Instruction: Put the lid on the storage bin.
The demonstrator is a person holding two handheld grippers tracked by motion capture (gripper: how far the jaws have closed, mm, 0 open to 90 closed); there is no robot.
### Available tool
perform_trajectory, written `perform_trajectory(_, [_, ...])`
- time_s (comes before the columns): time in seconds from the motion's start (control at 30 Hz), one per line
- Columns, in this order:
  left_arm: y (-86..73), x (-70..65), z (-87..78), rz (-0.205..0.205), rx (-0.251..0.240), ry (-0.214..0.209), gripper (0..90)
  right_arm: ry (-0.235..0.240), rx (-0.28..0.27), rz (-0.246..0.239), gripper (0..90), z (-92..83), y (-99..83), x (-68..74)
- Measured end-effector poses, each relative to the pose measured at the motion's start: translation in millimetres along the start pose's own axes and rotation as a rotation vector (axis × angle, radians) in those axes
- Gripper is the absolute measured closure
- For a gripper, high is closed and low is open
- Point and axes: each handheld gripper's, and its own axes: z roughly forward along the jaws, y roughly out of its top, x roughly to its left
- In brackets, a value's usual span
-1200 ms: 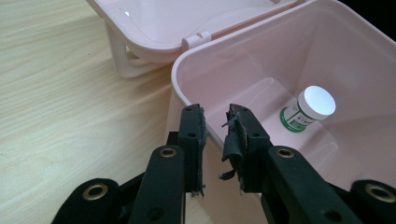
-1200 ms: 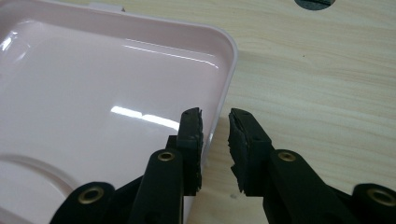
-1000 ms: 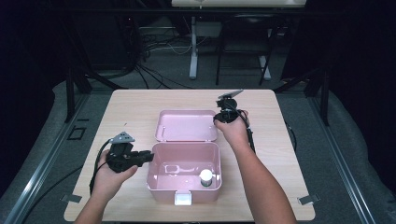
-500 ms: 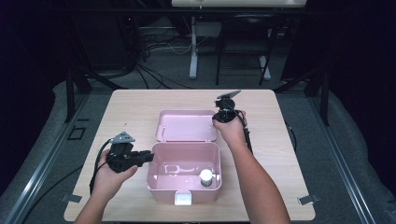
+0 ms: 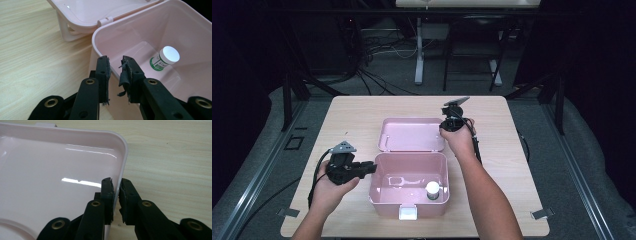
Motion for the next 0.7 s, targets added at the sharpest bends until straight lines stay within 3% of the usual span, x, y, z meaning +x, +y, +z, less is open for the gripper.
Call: perform_trajectory(0.7, [0.2,-0.6,-0.1,0.001,0.002,0.004,75.9,-0.014,-0.035,-0.018,84.2,-11.2,3.1,4.3])
